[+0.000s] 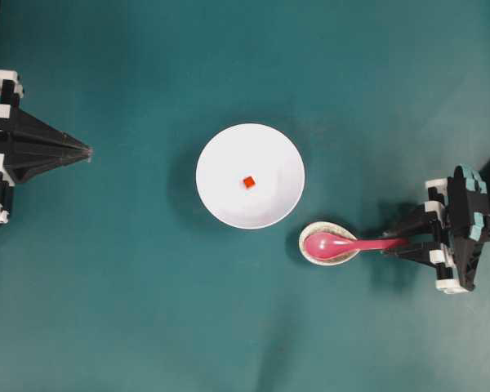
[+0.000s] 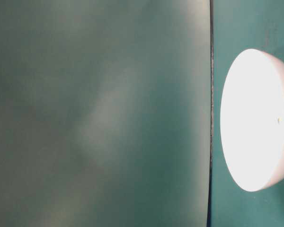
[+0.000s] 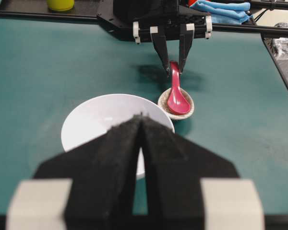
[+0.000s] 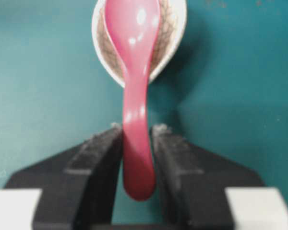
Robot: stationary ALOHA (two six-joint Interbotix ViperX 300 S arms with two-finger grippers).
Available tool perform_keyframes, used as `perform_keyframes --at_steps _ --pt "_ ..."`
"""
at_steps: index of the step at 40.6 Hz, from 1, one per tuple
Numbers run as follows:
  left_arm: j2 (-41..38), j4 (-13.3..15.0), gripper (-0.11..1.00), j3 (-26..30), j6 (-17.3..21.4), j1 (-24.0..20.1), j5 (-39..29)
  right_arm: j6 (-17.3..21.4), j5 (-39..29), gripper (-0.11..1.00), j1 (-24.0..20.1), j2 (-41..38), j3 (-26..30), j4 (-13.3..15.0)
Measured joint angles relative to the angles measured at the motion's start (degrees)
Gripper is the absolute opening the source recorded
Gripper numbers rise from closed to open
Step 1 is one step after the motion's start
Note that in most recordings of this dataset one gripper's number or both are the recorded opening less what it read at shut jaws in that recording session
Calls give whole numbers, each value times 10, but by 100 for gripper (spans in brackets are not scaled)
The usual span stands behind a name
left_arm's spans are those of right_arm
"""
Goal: Grip the spoon and scoop the red block from the bowl with right arm.
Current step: 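Close the right gripper on the pink spoon handle end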
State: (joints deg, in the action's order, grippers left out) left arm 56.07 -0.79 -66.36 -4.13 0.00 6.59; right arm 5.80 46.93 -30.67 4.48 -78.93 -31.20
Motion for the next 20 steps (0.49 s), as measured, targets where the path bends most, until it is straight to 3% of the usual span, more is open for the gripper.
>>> perform_keyframes --at_steps 12,20 --pt "0 0 0 0 0 1 -1 -4 -4 24 0 1 4 -1" --pt "0 0 0 0 0 0 0 -5 -5 23 0 16 4 -1"
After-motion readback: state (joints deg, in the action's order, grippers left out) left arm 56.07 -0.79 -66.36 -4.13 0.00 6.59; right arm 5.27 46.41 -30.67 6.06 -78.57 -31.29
